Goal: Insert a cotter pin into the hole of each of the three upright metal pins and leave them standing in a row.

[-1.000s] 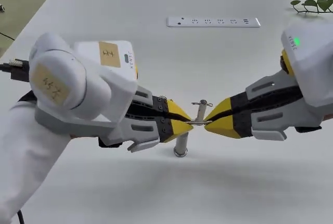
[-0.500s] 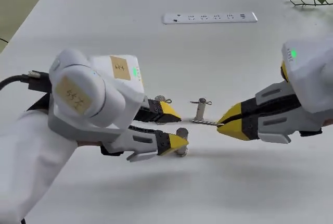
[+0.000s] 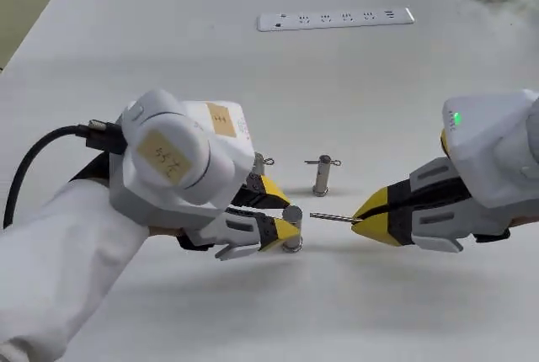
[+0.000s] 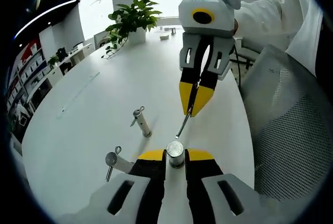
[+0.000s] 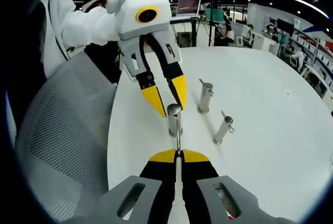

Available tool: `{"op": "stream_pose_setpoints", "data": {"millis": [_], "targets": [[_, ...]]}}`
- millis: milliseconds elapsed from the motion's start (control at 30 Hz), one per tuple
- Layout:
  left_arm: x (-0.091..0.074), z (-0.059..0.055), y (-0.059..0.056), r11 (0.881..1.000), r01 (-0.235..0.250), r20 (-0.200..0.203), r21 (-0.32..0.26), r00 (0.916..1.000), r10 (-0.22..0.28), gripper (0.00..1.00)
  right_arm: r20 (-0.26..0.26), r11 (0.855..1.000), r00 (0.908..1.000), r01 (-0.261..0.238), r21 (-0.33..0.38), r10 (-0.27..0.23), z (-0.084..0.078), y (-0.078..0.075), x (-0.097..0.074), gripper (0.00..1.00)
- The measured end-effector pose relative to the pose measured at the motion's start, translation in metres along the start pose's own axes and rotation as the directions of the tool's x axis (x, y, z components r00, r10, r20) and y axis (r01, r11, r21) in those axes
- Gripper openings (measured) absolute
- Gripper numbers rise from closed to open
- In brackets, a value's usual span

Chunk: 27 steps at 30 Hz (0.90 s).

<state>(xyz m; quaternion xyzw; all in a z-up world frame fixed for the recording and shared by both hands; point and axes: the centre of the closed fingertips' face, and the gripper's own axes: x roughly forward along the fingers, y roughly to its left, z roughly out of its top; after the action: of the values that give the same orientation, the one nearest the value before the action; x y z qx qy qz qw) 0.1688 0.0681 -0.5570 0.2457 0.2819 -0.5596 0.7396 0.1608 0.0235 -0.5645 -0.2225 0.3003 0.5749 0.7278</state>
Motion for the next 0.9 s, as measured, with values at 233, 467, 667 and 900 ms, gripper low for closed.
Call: {"op": "stream_pose_setpoints", "data": {"millis": [233,467,667,900], "targets": [[-0.001,-0.001,0.000,1.000,0.005,-0.004,-0.013,1.0000,-0.005,0.10,0.006,1.000,0.9997,-0.024,-0.014,0.024,0.005,0.006,0.006,0.00],[-0.002,-0.001,-0.001,1.000,0.011,-0.011,-0.001,0.9999,-0.011,0.10,0.006,0.999,0.9995,-0.030,-0.027,0.030,0.009,0.003,0.012,0.00],[-0.002,0.000,-0.001,1.000,0.008,-0.012,-0.008,0.9999,-0.008,0.10,0.006,0.998,0.9992,-0.039,-0.058,0.039,0.013,-0.001,0.017,0.00],[-0.002,0.000,-0.002,1.000,0.011,-0.019,-0.001,0.9998,-0.011,0.10,0.001,0.995,0.9976,-0.069,-0.075,0.069,0.021,-0.004,0.029,0.00]]}}
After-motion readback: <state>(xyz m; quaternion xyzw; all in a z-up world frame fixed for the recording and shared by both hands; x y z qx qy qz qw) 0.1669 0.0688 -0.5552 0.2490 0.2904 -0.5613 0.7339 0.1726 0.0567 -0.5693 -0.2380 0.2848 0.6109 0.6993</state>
